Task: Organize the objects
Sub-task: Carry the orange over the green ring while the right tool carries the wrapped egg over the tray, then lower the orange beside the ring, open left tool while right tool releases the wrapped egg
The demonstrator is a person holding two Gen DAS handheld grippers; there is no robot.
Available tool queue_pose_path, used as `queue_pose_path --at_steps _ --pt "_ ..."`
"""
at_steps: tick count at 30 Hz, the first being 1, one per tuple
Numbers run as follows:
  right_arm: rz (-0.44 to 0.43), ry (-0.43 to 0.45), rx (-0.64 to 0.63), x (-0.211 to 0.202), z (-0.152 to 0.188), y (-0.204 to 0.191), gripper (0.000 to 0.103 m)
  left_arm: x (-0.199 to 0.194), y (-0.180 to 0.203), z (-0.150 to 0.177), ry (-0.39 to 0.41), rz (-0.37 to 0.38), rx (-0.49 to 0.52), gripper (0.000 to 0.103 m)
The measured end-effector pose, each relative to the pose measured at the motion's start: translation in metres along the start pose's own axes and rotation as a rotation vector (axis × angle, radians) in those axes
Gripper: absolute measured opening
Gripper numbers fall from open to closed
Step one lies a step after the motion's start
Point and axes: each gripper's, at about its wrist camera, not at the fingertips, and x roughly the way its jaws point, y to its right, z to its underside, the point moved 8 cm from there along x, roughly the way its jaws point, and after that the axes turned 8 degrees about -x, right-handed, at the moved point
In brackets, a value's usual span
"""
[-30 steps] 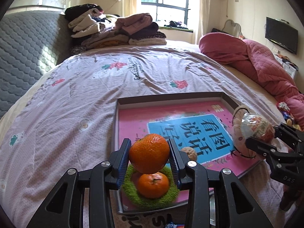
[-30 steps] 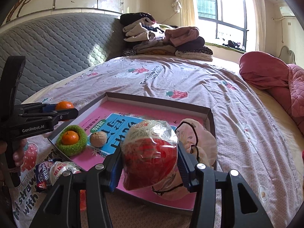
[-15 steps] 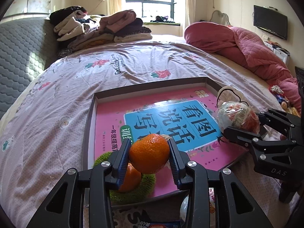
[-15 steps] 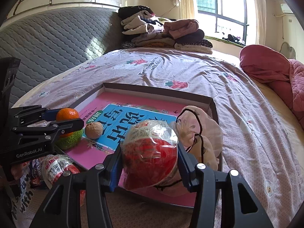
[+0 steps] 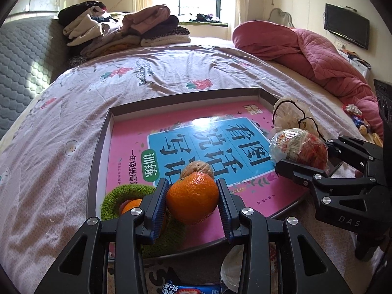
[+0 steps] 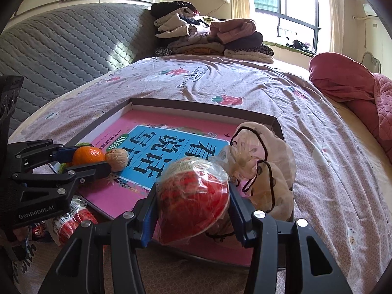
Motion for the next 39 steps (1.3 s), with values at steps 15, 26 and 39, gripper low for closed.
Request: queue_pose_path --at_steps 15,26,39 --pt "0.021 -0.018 0.006 0.001 0.001 0.002 0.054 0.000 -0.002 0.001 -0.015 0.031 -0.033 0.040" --pt "0.038 -0.001 -0.005 -0.006 -0.002 0.002 0.058 -0.002 -0.001 0.000 -0.014 0.046 -0.045 0.050" --pt "0.054 0.030 -0.032 -0.014 -0.008 0.000 0.060 -0.007 -0.004 -0.004 0.002 0.040 -0.061 0.051"
